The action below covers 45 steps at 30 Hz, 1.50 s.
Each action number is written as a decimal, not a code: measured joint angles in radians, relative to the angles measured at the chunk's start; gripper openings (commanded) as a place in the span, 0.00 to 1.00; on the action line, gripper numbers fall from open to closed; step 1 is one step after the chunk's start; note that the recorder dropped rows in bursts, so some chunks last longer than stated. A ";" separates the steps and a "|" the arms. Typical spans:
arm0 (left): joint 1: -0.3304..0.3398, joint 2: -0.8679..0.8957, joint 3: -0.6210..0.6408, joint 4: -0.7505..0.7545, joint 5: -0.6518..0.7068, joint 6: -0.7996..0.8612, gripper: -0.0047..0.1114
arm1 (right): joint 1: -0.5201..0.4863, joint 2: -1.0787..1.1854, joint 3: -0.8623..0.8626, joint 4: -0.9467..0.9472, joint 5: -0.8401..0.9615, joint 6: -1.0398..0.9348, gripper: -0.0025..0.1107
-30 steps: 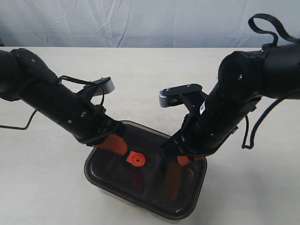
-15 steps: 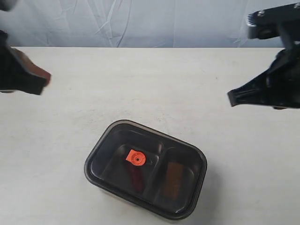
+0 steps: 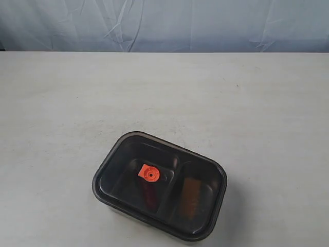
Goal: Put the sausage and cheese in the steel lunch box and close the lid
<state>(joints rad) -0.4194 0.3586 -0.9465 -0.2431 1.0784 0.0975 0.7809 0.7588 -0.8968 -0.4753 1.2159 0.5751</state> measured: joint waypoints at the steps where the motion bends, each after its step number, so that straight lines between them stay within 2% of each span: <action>1: 0.000 -0.013 0.000 -0.002 0.004 -0.002 0.04 | 0.000 0.000 0.000 0.000 0.000 0.000 0.01; 11: 0.000 -0.089 0.000 0.047 0.021 0.015 0.04 | 0.000 -0.001 0.000 0.005 0.002 0.003 0.01; 13: 0.009 -0.101 0.008 0.069 -0.017 0.022 0.04 | 0.000 -0.001 0.000 0.005 0.002 0.003 0.01; 15: 0.056 -0.132 0.044 0.076 -0.147 0.027 0.04 | 0.000 -0.001 0.000 0.005 0.002 0.003 0.01; 19: 0.221 -0.233 0.193 0.057 -0.454 0.036 0.04 | 0.000 -0.001 0.000 0.005 0.002 0.004 0.01; 22: 0.319 -0.324 0.339 0.048 -0.588 0.036 0.04 | 0.000 -0.001 0.000 0.009 0.002 0.004 0.01; 25: 0.380 -0.350 0.493 0.028 -0.655 0.036 0.04 | 0.000 -0.001 0.000 0.012 0.004 0.004 0.01; 29: 0.423 -0.352 0.643 -0.010 -0.678 0.036 0.04 | 0.000 -0.002 0.000 0.015 0.004 0.004 0.01; 34: 0.427 -0.354 0.788 -0.161 -0.680 0.036 0.04 | 0.000 -0.002 0.000 0.017 0.004 0.004 0.01; 37: 0.427 -0.354 0.826 -0.176 -0.649 0.036 0.04 | 0.000 -0.002 0.000 0.017 0.004 0.004 0.01; 45: 0.427 -0.354 0.834 -0.120 -0.581 0.036 0.04 | 0.000 -0.002 0.000 0.017 0.004 0.004 0.01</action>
<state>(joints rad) 0.0079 0.0043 -0.1129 -0.3626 0.4969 0.1338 0.7809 0.7571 -0.8968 -0.4588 1.2200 0.5792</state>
